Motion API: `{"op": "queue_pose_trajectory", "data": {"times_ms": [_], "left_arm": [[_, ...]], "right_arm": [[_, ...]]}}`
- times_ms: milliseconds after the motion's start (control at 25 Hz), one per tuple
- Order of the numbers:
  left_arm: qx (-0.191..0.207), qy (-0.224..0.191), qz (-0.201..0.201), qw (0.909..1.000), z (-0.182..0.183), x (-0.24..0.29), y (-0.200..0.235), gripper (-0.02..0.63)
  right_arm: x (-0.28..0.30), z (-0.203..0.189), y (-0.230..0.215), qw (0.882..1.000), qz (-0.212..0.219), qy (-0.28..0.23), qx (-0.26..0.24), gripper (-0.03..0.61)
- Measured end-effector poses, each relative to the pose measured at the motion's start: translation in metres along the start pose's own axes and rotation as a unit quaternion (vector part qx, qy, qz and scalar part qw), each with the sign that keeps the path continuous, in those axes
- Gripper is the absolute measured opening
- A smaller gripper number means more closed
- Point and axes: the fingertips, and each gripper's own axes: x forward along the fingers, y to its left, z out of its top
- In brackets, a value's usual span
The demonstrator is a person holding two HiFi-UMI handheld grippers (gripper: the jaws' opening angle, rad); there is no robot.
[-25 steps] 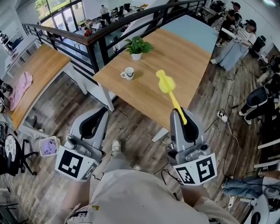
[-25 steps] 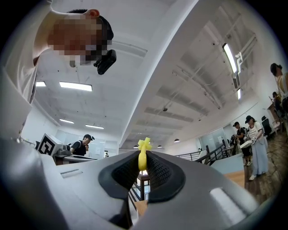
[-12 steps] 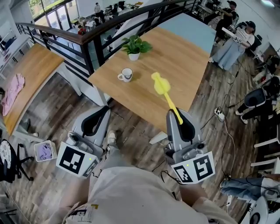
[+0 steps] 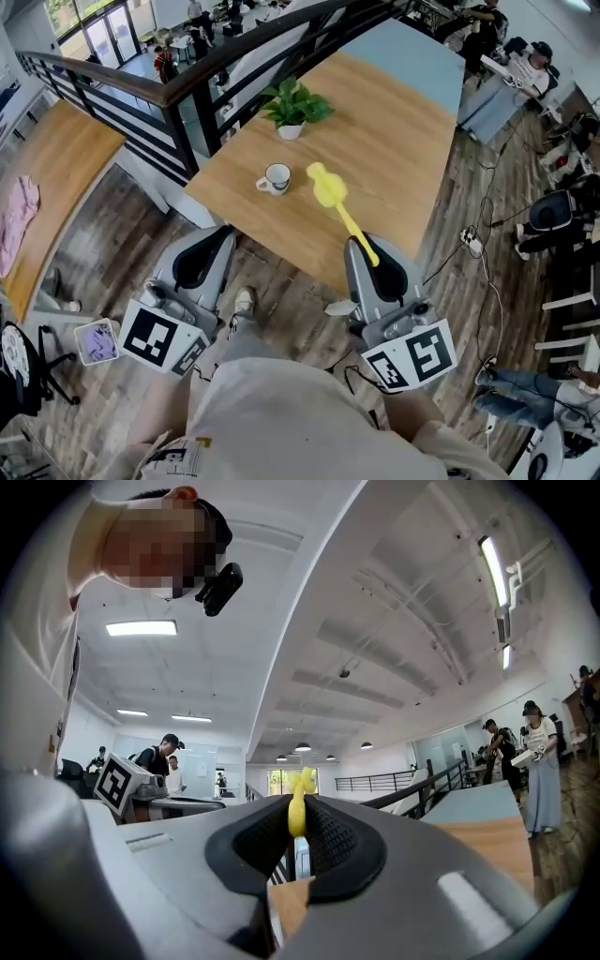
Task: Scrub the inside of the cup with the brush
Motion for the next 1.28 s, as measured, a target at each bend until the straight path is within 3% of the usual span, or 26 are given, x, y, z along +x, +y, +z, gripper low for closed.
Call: {"op": "queue_pose_trajectory", "data": {"times_ms": [640,1040,1280], "left_arm": [[-0.032,0.041,-0.076,0.9957,-0.024,0.1,0.168,-0.011],[-0.038,0.066,-0.14,0.9873,-0.06,0.146,0.215,0.015],[-0.041,0.086,-0.152,0.9837,-0.082,0.159,0.229,0.015]], "right_arm": [[0.201,-0.039,-0.021,0.995,-0.037,0.091,0.006,0.034],[0.267,-0.077,-0.036,0.986,-0.063,0.155,0.003,0.034],[0.277,-0.102,-0.04,0.974,-0.048,0.221,-0.007,0.034]]}}
